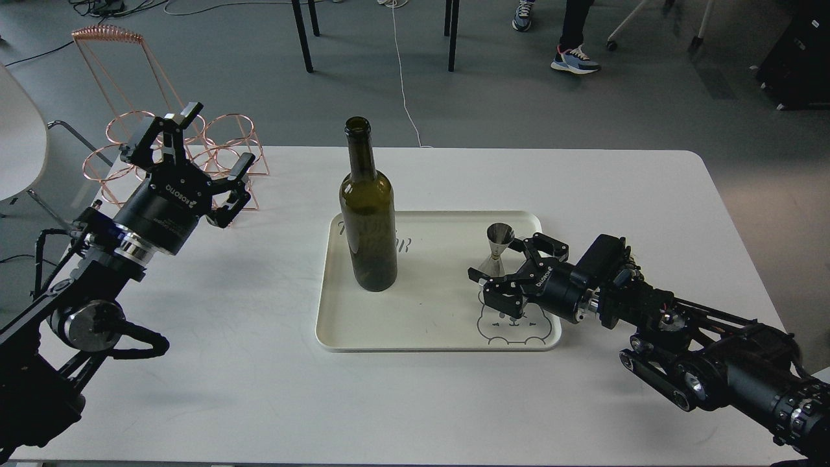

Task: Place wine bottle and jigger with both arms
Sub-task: 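Grasp the metal jigger with the right gripper and lift it, then carry the jigger off the tray and set it on the table, then reach the left gripper toward the wine bottle neck, then grasp the green wine bottle with the left gripper and lift it, then carry the bottle over the copper rack and lower it in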

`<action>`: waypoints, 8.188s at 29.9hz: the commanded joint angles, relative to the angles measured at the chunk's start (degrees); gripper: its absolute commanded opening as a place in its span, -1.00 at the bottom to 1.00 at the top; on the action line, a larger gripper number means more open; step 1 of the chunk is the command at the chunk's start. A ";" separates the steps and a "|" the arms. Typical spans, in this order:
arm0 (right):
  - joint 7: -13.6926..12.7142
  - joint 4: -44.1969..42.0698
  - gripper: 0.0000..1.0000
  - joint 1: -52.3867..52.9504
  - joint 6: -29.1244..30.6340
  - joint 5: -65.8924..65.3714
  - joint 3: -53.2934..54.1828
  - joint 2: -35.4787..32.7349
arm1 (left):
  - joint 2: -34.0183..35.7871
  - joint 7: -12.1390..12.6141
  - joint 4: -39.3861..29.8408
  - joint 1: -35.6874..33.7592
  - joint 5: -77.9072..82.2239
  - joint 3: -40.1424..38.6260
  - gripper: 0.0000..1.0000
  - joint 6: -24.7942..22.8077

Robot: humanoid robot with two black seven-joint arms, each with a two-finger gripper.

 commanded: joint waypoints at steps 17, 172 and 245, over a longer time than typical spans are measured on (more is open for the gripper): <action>0.01 5.14 -0.79 0.30 -4.80 1.09 1.92 -5.24 | -0.37 0.00 -0.70 -0.05 0.09 0.02 0.99 0.00; 0.01 40.84 0.97 -12.36 32.16 125.20 10.81 -47.00 | 15.97 -3.66 -2.74 -44.16 82.36 13.21 -0.86 8.66; 0.01 41.10 0.97 -12.53 32.25 125.20 10.72 -45.86 | 13.78 -3.66 20.92 -45.84 82.36 24.98 -0.82 20.61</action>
